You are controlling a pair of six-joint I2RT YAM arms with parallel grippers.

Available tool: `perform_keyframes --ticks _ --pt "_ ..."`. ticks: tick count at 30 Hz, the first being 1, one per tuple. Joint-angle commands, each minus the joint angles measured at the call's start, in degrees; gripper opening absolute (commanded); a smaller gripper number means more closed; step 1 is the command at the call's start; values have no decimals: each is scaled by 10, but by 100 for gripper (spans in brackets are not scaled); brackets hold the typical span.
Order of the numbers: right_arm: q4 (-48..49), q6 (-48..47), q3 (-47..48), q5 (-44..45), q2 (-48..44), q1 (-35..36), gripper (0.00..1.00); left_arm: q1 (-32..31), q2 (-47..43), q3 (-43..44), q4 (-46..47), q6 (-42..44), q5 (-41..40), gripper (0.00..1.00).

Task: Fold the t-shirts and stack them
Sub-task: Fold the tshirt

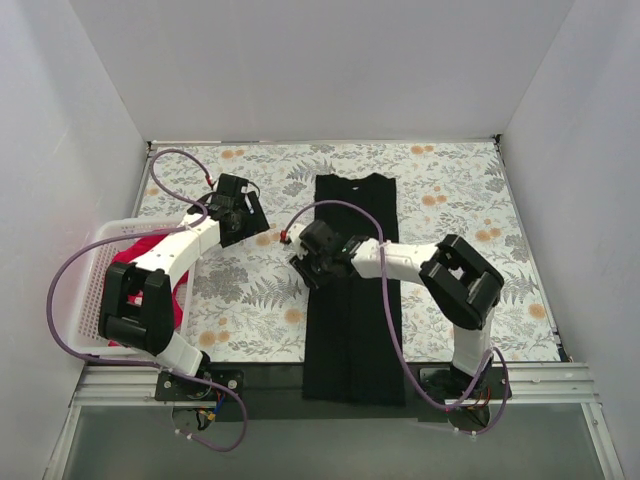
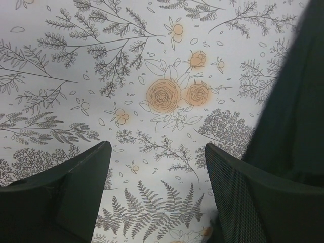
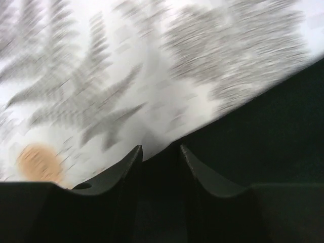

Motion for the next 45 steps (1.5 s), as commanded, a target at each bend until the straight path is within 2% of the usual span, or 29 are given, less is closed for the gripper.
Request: perform_keyframes --ticks 1,4,7,10,13,18,28,35,39,45 --pt "-75 -11 -59 -64 -34 54 41 6 -40 -7 12 4 -29 73" --pt "-83 -10 -67 -49 -90 65 41 9 -46 -9 15 1 -34 73" --pt "-86 -16 -24 46 -125 64 43 12 -48 -11 17 1 -36 73" --pt "-86 -50 17 130 -129 53 43 13 -46 -11 17 1 -41 73" --pt "-85 -61 63 174 -90 21 42 13 -44 -13 18 3 -41 73" --pt "-85 -64 120 170 -33 -30 40 14 -43 -15 29 10 -10 73" --pt "-83 -75 181 163 69 -37 39 14 -37 -14 31 12 0 72" --pt "-83 -78 177 174 87 -36 40 14 -34 -14 32 12 5 72" --pt "-83 -81 173 173 90 -26 44 14 -32 -14 31 12 8 72" --pt "-83 -89 174 210 101 -12 46 14 -29 -14 31 12 10 72"
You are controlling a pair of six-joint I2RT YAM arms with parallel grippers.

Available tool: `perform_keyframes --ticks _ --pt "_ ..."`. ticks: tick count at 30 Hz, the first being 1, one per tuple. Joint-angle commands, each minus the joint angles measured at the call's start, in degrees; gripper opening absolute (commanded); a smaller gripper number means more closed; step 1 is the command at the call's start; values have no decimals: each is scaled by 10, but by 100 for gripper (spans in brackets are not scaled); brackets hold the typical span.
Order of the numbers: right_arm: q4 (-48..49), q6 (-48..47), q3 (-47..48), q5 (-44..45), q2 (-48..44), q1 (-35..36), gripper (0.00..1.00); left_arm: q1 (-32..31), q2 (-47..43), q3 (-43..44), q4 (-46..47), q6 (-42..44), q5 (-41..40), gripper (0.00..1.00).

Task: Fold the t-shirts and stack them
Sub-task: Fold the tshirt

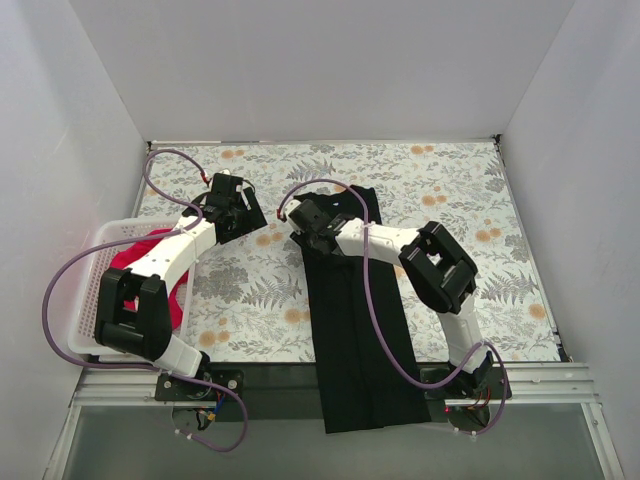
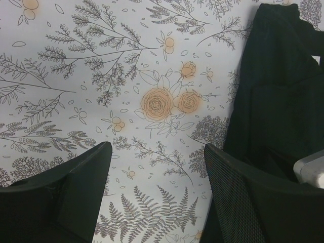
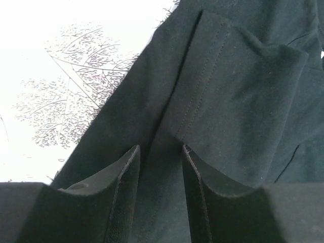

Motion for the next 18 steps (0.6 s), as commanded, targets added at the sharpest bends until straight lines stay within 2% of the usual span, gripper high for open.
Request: perform_keyframes --ticks 1,8,18 --pt "6 -9 19 32 9 10 46 3 -5 -4 6 7 3 72" --pt "5 -20 20 81 14 18 43 4 -2 -4 5 7 4 72" --pt "2 -29 21 96 1 19 24 4 1 -5 5 7 8 72"
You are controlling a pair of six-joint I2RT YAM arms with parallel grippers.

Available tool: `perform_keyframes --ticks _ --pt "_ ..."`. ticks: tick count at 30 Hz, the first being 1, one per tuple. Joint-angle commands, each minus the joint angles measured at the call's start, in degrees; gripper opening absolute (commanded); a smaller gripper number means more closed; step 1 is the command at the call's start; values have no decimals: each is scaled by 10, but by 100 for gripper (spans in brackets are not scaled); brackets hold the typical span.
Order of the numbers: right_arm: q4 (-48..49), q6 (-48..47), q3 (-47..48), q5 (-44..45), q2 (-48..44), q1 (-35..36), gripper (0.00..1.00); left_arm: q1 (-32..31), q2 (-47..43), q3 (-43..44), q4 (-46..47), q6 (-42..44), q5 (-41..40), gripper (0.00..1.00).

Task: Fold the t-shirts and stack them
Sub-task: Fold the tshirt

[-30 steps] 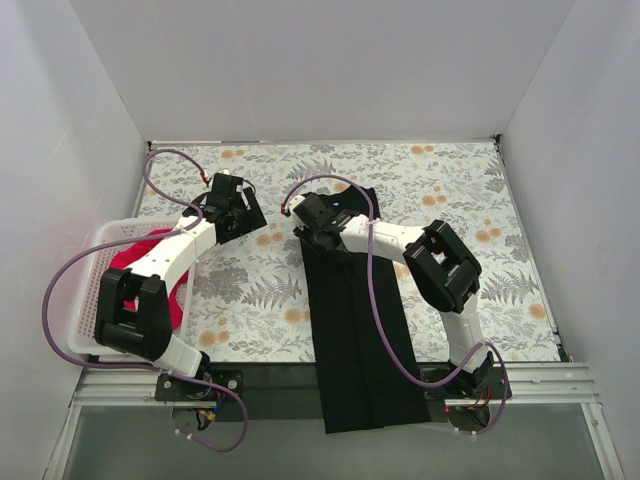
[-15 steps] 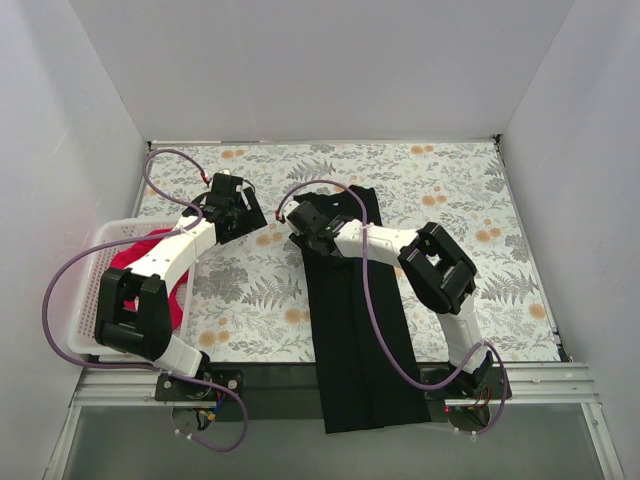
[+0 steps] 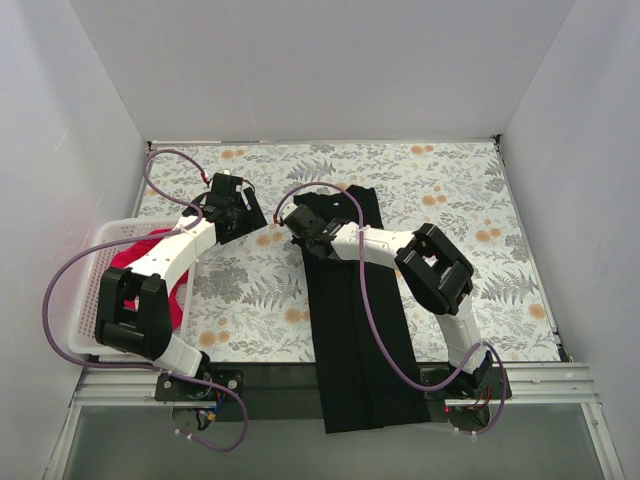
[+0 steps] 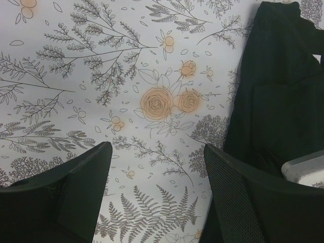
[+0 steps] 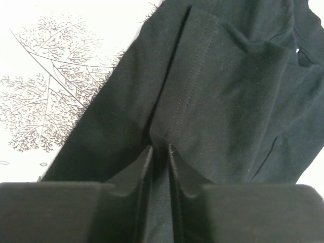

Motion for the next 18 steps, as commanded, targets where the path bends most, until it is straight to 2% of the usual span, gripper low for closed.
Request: perform_keyframes --ticks 1,7,18 --pt "0 -8 21 19 -9 1 22 3 -1 -5 5 7 4 72" --pt "-1 -7 21 -11 -27 1 1 3 1 -5 5 8 6 72" --pt "-1 7 16 -55 -58 -3 1 3 2 -5 6 11 10 72"
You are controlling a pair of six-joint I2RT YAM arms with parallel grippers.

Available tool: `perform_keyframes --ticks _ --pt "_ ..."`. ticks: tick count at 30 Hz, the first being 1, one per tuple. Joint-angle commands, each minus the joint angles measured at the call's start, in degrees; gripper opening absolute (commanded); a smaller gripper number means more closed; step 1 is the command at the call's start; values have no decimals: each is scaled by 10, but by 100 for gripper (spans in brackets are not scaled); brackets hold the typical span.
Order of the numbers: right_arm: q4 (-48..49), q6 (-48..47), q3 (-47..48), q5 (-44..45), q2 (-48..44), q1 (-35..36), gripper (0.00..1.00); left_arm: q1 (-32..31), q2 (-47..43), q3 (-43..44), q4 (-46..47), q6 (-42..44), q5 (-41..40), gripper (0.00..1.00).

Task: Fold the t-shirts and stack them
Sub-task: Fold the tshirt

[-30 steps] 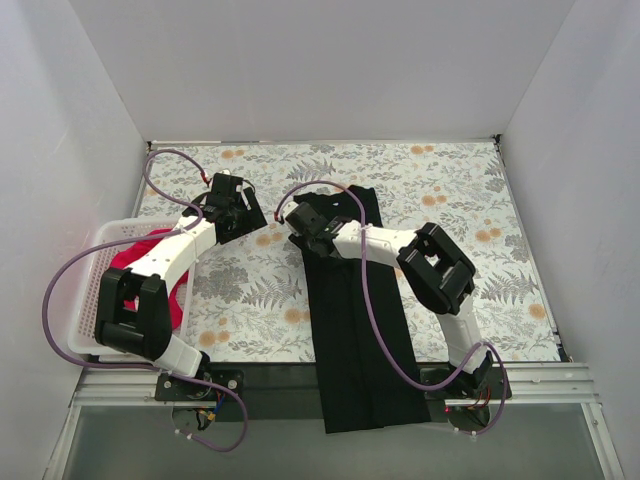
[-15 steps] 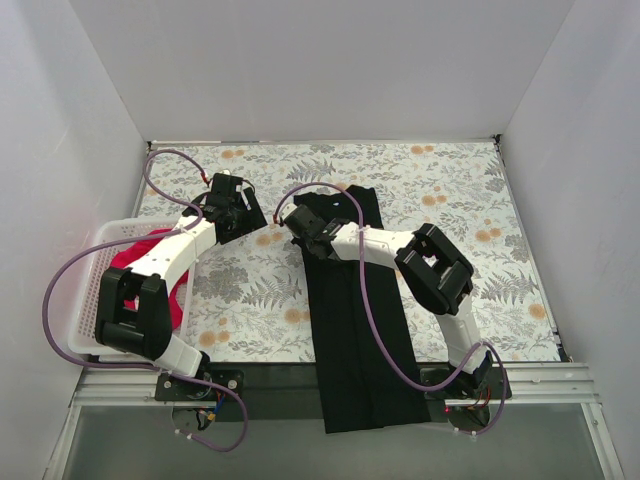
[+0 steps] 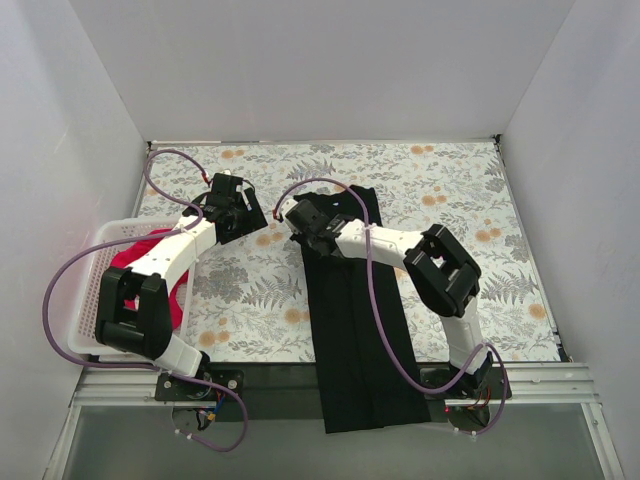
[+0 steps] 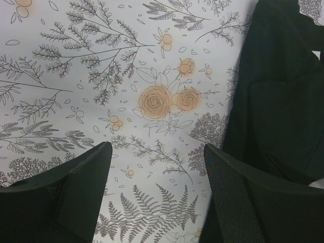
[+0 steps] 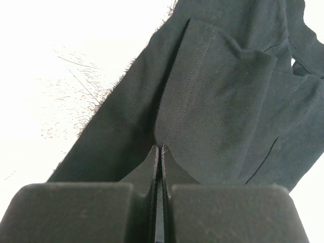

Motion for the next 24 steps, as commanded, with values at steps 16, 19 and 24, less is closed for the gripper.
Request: perform_keyframes --ticks 16,19,24 --pt "2 30 -28 -100 -90 -15 34 2 33 6 45 22 119 72" --pt "2 48 -35 -120 -145 -26 47 0 55 20 71 26 161 74" --pt "3 76 -112 -120 -244 -75 57 -23 112 88 91 78 203 74"
